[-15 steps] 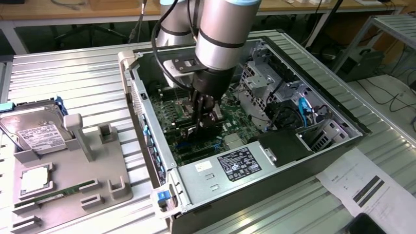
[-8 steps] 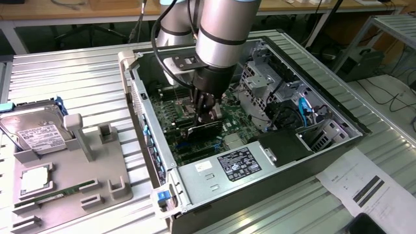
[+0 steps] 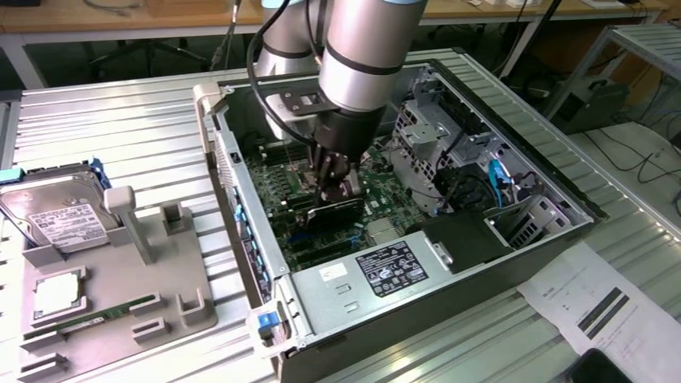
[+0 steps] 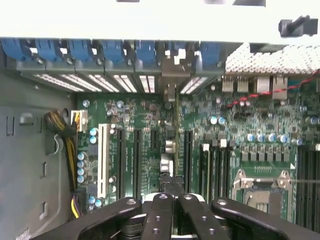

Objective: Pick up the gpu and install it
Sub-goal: 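Insert the gpu into the slot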

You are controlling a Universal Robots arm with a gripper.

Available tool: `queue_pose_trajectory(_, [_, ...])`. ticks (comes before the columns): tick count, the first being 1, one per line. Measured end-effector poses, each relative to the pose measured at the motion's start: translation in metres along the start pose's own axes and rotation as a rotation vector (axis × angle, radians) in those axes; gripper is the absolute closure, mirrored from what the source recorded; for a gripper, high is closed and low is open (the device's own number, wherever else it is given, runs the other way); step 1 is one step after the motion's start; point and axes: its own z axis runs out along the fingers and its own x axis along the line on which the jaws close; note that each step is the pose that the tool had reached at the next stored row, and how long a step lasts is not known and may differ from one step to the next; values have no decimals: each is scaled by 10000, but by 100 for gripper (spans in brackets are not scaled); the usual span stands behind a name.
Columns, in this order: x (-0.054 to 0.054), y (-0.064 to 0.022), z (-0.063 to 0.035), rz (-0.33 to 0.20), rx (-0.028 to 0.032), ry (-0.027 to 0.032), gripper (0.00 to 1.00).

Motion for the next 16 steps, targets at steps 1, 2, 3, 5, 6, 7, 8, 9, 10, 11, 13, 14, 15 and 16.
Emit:
queue_pose_trajectory(1, [0, 2, 0, -21, -150, -8, 89])
queue_pose_trajectory(2, [0, 2, 0, -33, -305, -11, 89])
queue_pose_trajectory(3, [0, 2, 0, -42, -490, -15, 89])
queue_pose_trajectory(5, [0, 2, 0, -57, -850, -23, 89])
queue_pose_trajectory(6, [0, 2, 1, -65, -1065, -28, 89])
queue_pose_trajectory(7, [0, 2, 0, -73, -1372, -34, 89])
queue_pose_trajectory(8, [-1, 2, 0, -77, -1607, -42, 89])
queue_pose_trajectory(9, [0, 2, 0, -80, -1780, -45, 89])
queue_pose_trajectory(10, [-1, 2, 0, -84, -2010, -52, 89])
queue_pose_trajectory(11, [-1, 1, 0, -87, -2183, -57, 89])
queue_pose_trajectory(13, [-1, 1, 1, -90, -2626, -71, 89])
queue_pose_trajectory(14, [-1, 0, 0, -90, -2804, -73, 89])
queue_pose_trajectory(15, [-1, -1, 0, -89, -2997, -81, 89])
queue_pose_trajectory(16, [-1, -4, -1, -90, -3173, -86, 89])
